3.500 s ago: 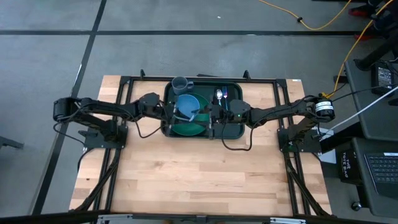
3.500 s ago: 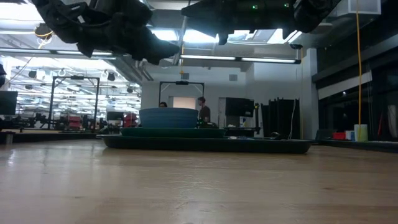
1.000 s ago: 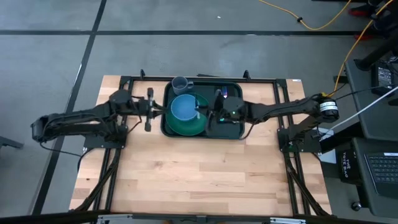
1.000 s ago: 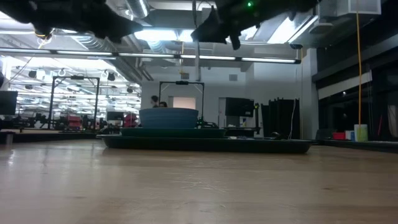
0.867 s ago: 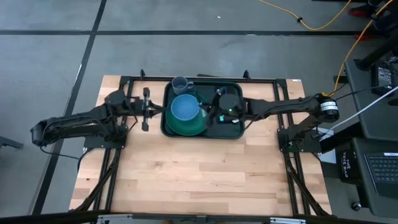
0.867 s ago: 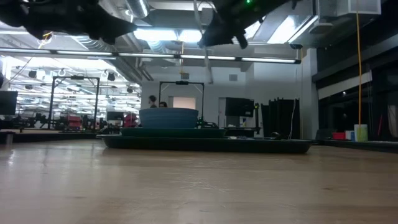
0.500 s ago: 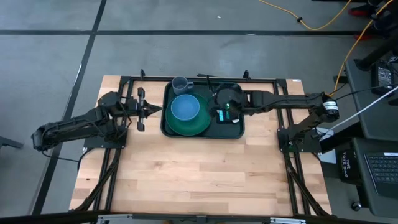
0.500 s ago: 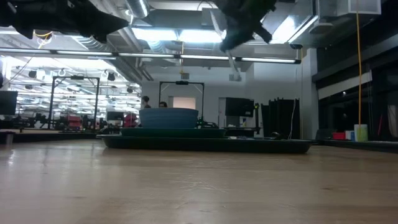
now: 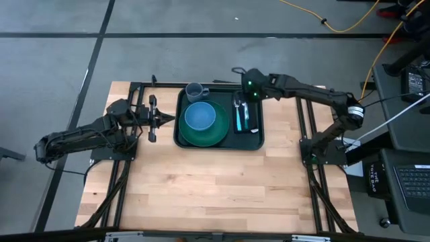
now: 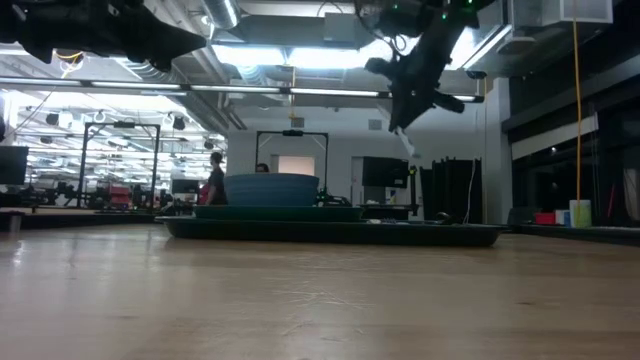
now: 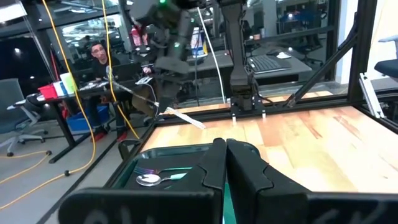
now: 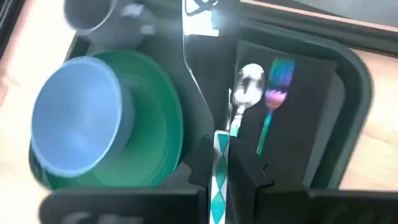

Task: Set up tray
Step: Put the blue patterned table knife on top of the table napkin on the black tray

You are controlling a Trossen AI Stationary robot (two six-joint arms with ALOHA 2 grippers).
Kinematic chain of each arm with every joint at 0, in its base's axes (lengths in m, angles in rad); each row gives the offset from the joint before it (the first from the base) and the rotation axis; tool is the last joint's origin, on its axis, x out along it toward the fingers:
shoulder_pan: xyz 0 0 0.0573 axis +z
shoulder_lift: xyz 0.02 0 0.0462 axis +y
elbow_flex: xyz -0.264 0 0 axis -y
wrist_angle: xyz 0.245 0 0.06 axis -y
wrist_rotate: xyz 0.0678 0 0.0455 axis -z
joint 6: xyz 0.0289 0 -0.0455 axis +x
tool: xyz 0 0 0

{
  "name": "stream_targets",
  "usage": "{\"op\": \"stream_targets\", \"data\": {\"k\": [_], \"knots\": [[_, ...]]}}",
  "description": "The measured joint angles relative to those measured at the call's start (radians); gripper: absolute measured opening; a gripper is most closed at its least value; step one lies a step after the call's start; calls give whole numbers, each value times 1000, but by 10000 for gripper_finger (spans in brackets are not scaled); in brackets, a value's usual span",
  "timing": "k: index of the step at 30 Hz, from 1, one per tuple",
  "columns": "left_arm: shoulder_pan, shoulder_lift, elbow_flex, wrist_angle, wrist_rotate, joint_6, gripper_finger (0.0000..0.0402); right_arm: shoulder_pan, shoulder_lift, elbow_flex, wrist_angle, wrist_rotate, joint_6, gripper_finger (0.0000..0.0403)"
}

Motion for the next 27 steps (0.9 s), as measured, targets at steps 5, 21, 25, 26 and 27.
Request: {"op": "stream_targets", "data": {"k": [5, 21, 25, 26, 27], "knots": [[0, 0, 0, -12, 0, 0, 8, -58, 49, 0, -45, -35, 18, 32], [0, 1, 0, -12, 0, 0, 7, -185, 292, -1, -190, -158, 34, 32], [0, 1, 0, -12, 0, 0, 8, -207, 341, -1, -190, -190, 36, 34], [0, 1, 0, -12, 0, 0, 7, -211, 353, -1, -187, -213, 36, 34], [0, 1, 0, -12, 0, 0, 6, -215, 365, -1, -185, -238, 36, 34]]}}
